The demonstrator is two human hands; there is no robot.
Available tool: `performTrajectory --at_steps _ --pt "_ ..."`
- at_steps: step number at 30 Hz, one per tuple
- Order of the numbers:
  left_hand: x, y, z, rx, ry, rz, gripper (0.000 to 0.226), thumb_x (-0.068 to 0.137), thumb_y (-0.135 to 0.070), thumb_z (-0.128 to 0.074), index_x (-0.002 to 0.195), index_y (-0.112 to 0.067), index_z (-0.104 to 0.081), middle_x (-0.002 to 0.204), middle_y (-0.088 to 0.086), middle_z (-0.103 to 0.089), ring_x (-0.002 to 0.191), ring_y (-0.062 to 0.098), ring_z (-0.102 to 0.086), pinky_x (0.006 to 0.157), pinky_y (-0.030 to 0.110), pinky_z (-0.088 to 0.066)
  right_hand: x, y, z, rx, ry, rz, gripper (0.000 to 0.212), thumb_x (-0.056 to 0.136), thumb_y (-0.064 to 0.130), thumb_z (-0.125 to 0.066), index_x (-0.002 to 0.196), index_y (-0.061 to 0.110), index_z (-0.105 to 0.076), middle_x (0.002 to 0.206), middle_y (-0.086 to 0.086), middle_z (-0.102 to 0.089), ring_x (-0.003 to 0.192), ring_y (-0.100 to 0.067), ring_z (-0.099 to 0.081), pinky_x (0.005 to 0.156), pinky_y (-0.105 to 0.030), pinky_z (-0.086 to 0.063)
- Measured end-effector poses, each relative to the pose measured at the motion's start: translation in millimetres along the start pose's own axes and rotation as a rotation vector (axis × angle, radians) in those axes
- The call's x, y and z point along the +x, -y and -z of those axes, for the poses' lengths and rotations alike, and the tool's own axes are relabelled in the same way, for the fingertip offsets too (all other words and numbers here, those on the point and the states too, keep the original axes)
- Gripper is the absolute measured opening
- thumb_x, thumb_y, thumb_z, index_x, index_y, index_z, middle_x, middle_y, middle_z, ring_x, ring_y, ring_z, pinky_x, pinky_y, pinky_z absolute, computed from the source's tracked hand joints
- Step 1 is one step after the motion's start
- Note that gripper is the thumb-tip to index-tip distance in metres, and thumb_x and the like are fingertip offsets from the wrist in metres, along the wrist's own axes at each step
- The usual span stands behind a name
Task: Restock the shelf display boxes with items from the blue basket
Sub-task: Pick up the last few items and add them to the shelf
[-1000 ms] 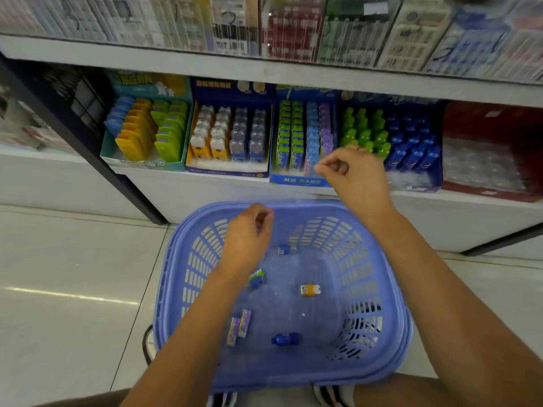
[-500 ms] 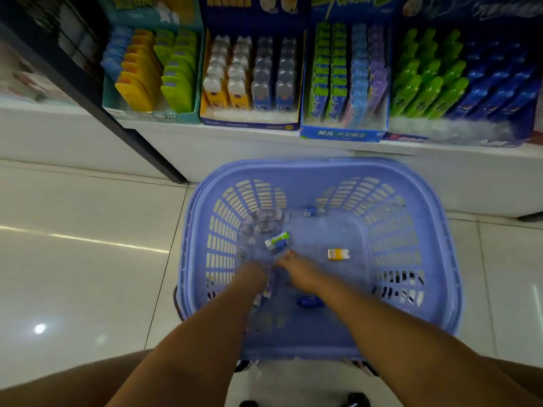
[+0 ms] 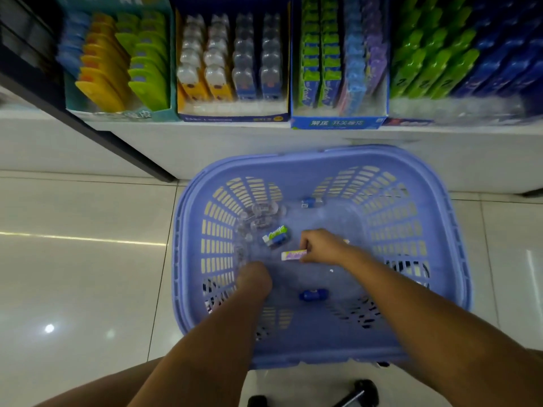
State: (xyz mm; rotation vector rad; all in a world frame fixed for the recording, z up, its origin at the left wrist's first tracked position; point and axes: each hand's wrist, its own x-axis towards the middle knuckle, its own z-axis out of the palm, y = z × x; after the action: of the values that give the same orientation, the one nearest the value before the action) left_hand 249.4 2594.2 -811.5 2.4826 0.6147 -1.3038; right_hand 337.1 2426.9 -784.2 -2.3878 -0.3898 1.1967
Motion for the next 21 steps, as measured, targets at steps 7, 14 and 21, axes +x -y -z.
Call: performTrajectory --at_steps 7,14,21 --pt "-20 -26 38 -0.372 -0.078 -0.171 0.021 0.089 -0.02 -0.058 0.094 -0.004 -0.071 0.093 0.016 -0.071 0.09 0.026 -0.066 0.074 0.026 -0.049 -60 -3 87 0.471 -0.179 0.026 0.024 0.074 -0.007 -0.073 0.094 0.005 -0.07 0.085 -0.011 -0.065 0.075 -0.013 -0.06 0.075 -0.024 -0.048" --pt "-75 -68 105 -0.935 -0.422 -0.437 0.02 0.083 -0.02 -0.07 0.072 -0.014 -0.055 0.064 -0.003 -0.064 0.062 0.011 -0.06 0.06 0.013 -0.046 -148 13 163 0.846 -0.701 0.257 0.028 0.076 0.001 -0.072 0.099 0.017 -0.072 0.076 0.017 -0.073 0.074 0.007 -0.065 0.072 -0.007 -0.049" --pt "-144 -92 148 -1.207 -0.4 -0.702 0.009 0.088 -0.02 -0.066 0.086 -0.012 -0.062 0.079 0.005 -0.069 0.064 0.007 -0.064 0.063 0.021 -0.055 -161 53 221 0.689 -1.179 0.394 0.018 0.078 0.012 -0.075 0.082 0.024 -0.063 0.08 0.008 -0.068 0.07 0.001 -0.065 0.067 -0.01 -0.049"
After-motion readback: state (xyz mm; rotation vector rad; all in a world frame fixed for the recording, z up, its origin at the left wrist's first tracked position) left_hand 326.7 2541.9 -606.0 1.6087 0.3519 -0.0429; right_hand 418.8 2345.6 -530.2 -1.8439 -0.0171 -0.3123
